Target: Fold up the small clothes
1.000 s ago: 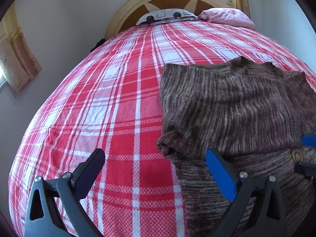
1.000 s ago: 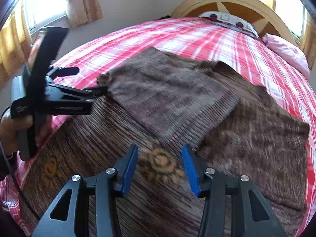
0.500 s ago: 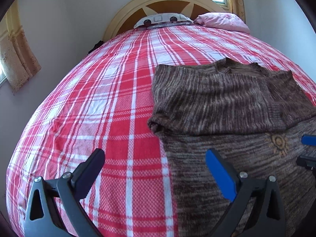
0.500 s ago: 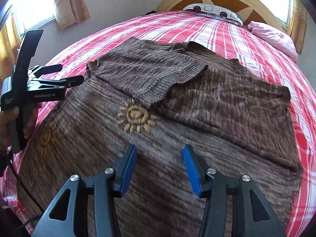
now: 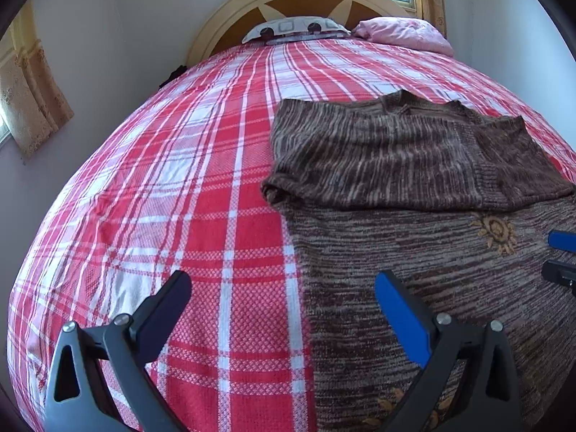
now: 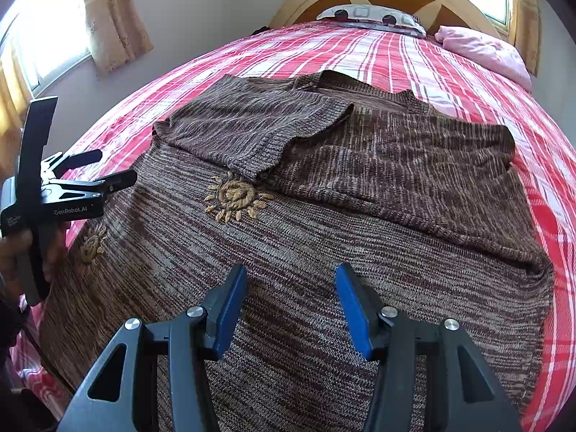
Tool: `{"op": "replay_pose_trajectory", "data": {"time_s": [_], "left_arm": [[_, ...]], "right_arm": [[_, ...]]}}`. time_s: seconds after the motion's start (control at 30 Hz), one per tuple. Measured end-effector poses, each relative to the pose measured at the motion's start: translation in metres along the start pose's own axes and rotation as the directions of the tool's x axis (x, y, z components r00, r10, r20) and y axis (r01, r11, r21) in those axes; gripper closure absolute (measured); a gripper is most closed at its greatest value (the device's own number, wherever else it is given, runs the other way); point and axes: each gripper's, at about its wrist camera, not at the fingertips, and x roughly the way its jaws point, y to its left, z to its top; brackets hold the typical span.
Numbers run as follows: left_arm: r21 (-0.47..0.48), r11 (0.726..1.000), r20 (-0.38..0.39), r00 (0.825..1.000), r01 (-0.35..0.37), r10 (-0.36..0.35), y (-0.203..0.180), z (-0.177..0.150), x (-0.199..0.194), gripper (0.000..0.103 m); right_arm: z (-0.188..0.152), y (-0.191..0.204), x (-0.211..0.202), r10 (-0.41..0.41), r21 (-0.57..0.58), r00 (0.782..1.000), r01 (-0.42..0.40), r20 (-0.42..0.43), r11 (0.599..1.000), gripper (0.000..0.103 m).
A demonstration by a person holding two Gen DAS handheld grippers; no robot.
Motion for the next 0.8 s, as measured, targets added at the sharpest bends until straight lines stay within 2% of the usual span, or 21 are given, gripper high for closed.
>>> {"op": "replay_pose_trajectory", "data": {"time_s": [0.13,0.23,0.47,0.8], "left_arm": [[0.002,1.0,-0.019,1.0,-0.006,0.006,-0.001,-0.005,0.001,0.0],[-0.011,1.0,0.0,1.0,0.011,-0.011,0.001,-0.012,-0.01,0.0],[-0.02,0.998,0.026,0.998,0.057,-0.057,0.004,-0.04,-0.04,0.0],[-0.023,0.996,0.037,0.996,0.082,-0.081,0.001,-0.068,-0.065,0.0]], "right_arm": [[-0.004,-0.001,-0.002,0.007,-0.005,1.0,-0.007,0.008,1.0,0.05],[-0.008,-0.004,-0.009,0.009,0.013,1.0,-0.009,0.022,1.0,0.05],[-0.032,-0.008,-0.036,-0.05,0.0,0.998,0.05,0.042,0.999,0.05],[-0.065,-0.018,-0.063,-0.063,0.034,0.996,0.061,0.062,0.998,0.05]]}}
